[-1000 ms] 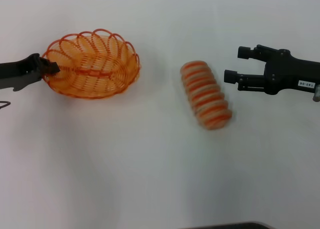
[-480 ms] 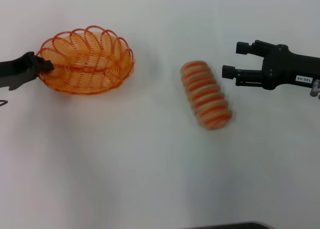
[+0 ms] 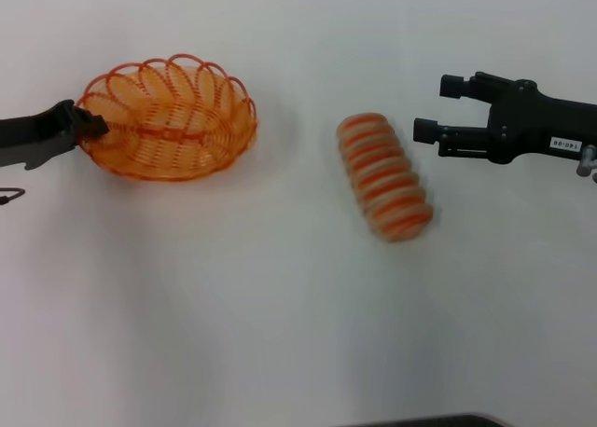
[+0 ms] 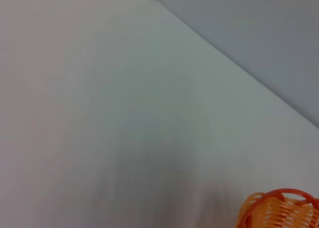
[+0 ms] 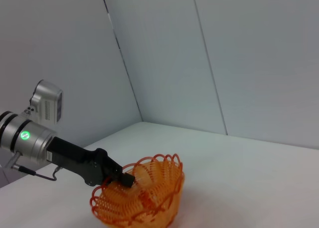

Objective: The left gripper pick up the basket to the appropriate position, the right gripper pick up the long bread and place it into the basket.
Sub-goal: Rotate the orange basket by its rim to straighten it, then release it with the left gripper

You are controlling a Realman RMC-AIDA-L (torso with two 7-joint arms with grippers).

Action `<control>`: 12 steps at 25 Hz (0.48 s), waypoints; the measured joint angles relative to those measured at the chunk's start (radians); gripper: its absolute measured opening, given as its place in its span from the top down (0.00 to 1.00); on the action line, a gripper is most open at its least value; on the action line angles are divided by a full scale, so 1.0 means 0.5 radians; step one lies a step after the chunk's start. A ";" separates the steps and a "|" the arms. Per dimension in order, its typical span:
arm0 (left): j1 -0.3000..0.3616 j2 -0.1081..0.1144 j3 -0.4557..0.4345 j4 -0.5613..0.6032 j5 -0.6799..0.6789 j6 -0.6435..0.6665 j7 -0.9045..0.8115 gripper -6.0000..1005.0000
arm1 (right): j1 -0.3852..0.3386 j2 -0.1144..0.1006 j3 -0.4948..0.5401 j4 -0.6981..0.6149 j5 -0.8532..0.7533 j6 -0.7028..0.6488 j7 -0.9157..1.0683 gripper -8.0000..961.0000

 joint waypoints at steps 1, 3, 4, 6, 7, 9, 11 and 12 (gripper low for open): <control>0.000 0.000 0.024 0.000 -0.003 -0.008 0.000 0.92 | 0.002 0.000 0.000 0.000 0.000 0.001 0.000 0.07; 0.000 0.000 0.053 0.000 -0.006 -0.017 0.000 0.92 | 0.006 0.000 0.000 0.000 0.000 0.001 0.000 0.07; 0.001 0.000 0.068 0.000 -0.007 -0.026 0.000 0.92 | 0.008 0.000 0.000 0.000 -0.001 0.001 0.000 0.07; 0.001 0.000 0.084 0.000 -0.007 -0.044 0.000 0.92 | 0.011 0.000 0.000 0.000 -0.001 0.002 0.000 0.07; 0.001 0.001 0.087 -0.001 -0.007 -0.051 0.000 0.92 | 0.013 0.000 0.000 0.000 -0.001 0.001 0.000 0.07; 0.001 0.001 0.088 -0.002 -0.007 -0.058 0.000 0.92 | 0.016 0.000 0.000 0.000 -0.001 0.002 0.000 0.07; 0.001 0.001 0.089 -0.002 -0.007 -0.059 0.000 0.92 | 0.019 0.000 0.000 0.000 -0.001 0.004 0.000 0.07; 0.001 0.001 0.089 -0.002 -0.007 -0.059 0.000 0.92 | 0.020 0.000 0.000 0.000 -0.001 0.004 0.000 0.07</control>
